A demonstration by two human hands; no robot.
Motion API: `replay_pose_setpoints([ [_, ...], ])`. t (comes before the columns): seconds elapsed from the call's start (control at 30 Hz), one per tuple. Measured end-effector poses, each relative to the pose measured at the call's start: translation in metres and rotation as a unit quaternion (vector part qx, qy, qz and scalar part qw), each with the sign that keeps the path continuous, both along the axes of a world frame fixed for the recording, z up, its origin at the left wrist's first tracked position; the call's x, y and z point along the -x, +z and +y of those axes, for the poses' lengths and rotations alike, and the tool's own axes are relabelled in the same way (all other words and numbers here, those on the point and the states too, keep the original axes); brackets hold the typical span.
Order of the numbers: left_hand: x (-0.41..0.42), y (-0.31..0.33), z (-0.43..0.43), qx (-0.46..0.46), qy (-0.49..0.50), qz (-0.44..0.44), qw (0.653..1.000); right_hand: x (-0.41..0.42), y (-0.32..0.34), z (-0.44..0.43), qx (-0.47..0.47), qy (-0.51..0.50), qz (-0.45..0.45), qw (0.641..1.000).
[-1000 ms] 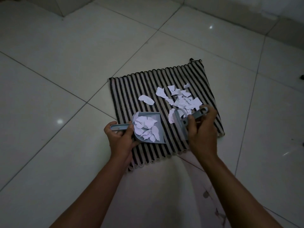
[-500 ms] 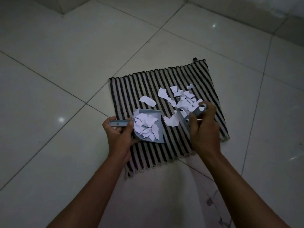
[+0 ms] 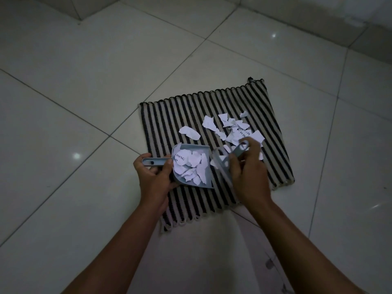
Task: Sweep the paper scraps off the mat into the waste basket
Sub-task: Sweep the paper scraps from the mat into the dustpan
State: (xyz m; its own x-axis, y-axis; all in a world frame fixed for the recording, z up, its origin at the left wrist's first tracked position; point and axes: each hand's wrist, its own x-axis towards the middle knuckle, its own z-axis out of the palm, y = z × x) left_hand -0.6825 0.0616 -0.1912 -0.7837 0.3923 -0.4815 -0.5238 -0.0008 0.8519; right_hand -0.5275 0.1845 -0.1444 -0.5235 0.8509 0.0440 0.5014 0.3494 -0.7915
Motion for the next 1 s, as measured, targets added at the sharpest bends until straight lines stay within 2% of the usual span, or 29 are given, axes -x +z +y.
replay_pose_setpoints([
  [0.1, 0.000, 0.000, 0.001, -0.001, 0.003, -0.003, 1.000, 0.008, -0.002, -0.014, -0.003, 0.051, -0.007, 0.999],
  [0.23, -0.001, 0.000, -0.001, 0.002, 0.009, -0.009, 1.000, 0.001, 0.009, 0.002, -0.014, -0.016, 0.030, 0.999],
  [0.37, -0.001, 0.000, -0.002, 0.002, 0.008, -0.009, 1.000, -0.014, 0.006, 0.017, -0.038, -0.070, 0.026, 0.996],
  [0.47, -0.003, 0.001, -0.001, 0.000, 0.007, -0.011, 1.000, -0.008, 0.000, 0.002, -0.042, -0.019, 0.003, 0.999],
  [0.6, -0.002, 0.002, -0.001, 0.002, 0.007, -0.012, 1.000, 0.000, -0.002, -0.011, -0.029, 0.024, 0.017, 0.999],
  [0.83, 0.002, 0.003, 0.005, -0.001, 0.002, 0.002, 1.000, -0.002, 0.010, 0.039, -0.058, -0.065, 0.013, 0.996],
  [1.0, 0.001, 0.002, 0.011, 0.004, 0.005, 0.002, 1.000, 0.009, 0.007, 0.032, -0.033, 0.033, -0.026, 0.999],
])
